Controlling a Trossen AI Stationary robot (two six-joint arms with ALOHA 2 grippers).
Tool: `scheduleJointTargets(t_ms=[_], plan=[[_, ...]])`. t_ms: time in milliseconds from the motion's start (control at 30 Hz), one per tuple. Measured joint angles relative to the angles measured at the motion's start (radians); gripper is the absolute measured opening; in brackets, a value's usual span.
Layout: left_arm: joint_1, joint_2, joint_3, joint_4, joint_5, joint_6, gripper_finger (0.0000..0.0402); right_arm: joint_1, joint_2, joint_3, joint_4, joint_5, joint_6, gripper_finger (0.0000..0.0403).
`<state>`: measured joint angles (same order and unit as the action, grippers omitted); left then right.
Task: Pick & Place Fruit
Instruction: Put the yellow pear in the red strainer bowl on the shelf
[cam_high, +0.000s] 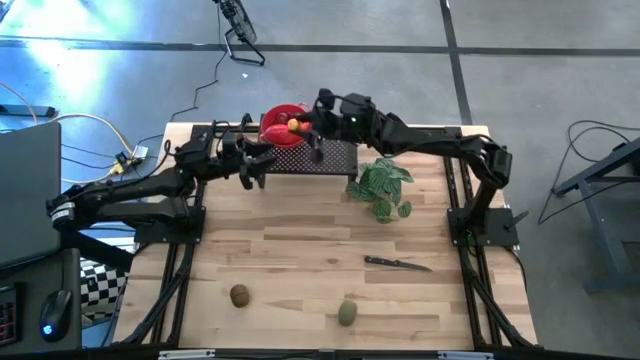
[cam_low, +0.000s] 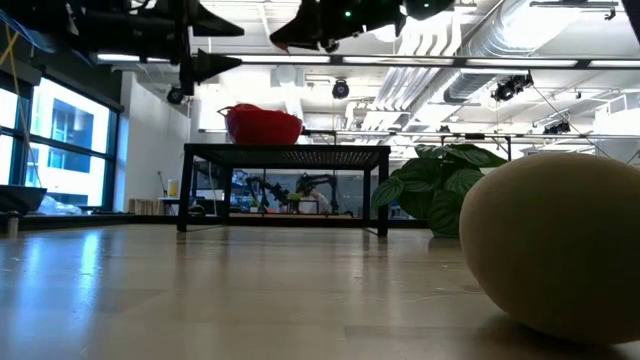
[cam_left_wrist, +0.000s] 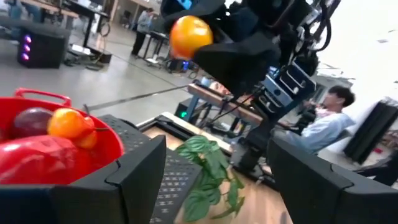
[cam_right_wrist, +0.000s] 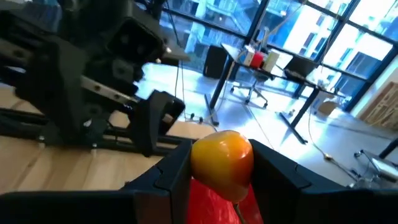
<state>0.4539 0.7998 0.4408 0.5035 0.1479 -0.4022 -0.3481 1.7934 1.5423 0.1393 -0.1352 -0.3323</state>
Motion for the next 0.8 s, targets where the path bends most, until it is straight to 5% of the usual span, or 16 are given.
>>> scheduleJointTargets(t_ms=[367, 800], plan=[[-0.002, -0.028, 0.0, -0.028, 0.001, 0.189, 0.0273, -0.13, 0.157, 0.164, -0.072, -0.076, 0.174, 0.0135], [-0.002, -0.058, 0.0, -0.111, -0.001, 0.196, 0.0273, -0.189, 0.228, 0.2, -0.114, -0.102, 0.244, 0.0135]])
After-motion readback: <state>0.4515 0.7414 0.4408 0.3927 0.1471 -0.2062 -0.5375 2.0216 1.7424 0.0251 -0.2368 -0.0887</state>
